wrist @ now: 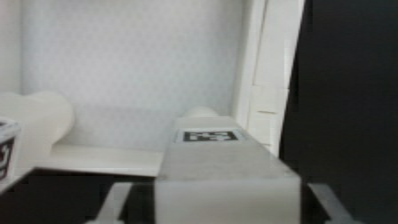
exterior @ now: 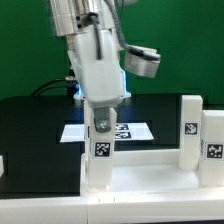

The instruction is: Assemble desk

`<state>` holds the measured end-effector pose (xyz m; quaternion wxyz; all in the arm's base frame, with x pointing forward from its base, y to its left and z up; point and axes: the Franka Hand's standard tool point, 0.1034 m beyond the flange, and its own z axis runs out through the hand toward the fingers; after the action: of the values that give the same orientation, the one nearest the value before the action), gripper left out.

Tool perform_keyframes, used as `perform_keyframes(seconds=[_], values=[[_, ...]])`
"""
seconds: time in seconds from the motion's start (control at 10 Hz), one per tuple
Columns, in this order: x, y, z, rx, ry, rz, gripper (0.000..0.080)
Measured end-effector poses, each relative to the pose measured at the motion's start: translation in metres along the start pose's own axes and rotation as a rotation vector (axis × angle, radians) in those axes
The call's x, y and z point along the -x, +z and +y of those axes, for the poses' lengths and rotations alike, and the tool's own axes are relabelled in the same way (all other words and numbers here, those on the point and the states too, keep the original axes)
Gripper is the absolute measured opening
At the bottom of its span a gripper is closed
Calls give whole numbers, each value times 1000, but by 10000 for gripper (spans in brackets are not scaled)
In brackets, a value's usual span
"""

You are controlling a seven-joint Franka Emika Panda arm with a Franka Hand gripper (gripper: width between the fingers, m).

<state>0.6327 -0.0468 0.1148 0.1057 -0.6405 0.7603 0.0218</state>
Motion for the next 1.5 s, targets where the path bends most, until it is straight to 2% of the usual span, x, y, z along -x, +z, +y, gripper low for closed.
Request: perform_keyframes(seconds=[0.1,0.2,0.3,0.4,0.5,0.6,0.7,0.9,1.1,1.2,1.3,1.4,1.5], values=[[-2,-1,3,-39,86,-19,287],[-1,-1,3,-32,42,-14,287],[-2,0,3,-32,18,-14,360],[-2,0,3,-28,-111,-2,500],[-2,-1,3,-20,-331,10,500],[-1,0,6,-1,-548,7,618],[1,2,10,23,-696,7,640],[-1,2,9,26,-827,11,648],[-6,-1,7,50,-1213,30,649],[-6,-2,6,52,-1291,33,649],[-6,-1,7,52,-1239,33,649],[-6,-1,7,52,-1222,33,524],[-6,-1,7,51,-1186,34,524]])
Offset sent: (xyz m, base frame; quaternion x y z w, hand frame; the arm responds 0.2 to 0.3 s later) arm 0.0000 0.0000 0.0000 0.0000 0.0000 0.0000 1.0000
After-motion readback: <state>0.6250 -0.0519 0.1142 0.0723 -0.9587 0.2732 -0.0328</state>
